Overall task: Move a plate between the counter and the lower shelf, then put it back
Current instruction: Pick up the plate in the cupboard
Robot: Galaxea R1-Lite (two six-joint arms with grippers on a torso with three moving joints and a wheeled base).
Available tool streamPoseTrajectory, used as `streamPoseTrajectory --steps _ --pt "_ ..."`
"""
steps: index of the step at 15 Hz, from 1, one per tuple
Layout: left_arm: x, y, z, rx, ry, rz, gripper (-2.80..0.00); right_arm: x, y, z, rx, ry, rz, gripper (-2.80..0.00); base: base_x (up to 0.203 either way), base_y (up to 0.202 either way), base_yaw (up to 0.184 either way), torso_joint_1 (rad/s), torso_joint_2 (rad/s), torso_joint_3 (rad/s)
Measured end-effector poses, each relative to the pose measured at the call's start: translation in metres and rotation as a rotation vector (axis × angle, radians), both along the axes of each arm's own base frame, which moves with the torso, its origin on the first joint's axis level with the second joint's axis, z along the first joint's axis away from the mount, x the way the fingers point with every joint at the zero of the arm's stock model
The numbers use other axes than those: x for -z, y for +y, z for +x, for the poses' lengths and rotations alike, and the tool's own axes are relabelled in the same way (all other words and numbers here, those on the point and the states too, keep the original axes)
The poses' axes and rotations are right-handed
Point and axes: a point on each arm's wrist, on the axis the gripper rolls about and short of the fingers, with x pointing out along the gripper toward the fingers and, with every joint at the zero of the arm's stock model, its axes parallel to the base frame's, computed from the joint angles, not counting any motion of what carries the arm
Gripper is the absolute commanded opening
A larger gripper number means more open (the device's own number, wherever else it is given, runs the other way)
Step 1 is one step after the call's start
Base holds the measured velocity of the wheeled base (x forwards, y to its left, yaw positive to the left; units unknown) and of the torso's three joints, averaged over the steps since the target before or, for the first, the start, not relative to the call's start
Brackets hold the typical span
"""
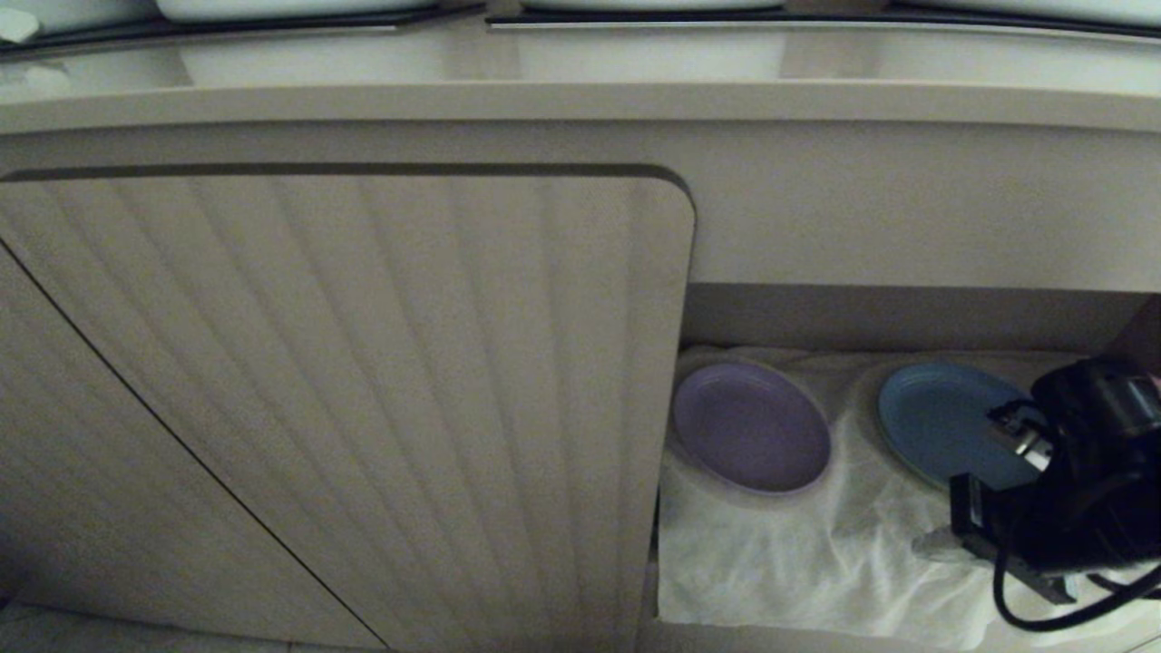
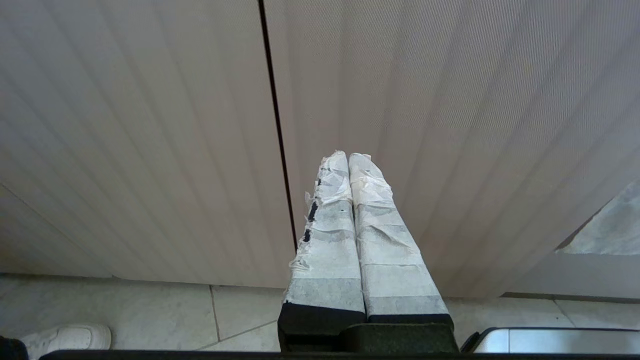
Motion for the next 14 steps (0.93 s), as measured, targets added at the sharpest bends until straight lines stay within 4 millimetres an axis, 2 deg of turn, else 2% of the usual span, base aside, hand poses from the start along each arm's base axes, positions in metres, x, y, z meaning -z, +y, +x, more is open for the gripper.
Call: streamPoseTrajectory --steps 7,14 --pt "0.0 0.0 0.0 0.0 0.0 -0.001 -2.8 -0.003 -0.002 -0.022 0.006 0.006 -0.016 -2.8 0.0 0.0 0.0 0.0 0.0 0.0" --pt "0.0 0.0 0.0 0.0 0.0 0.0 -2.8 -0.004 -0.004 -0.058 -0.068 0.005 -0.057 -2.8 0.0 0.0 0.0 0.0 0.0 0.0"
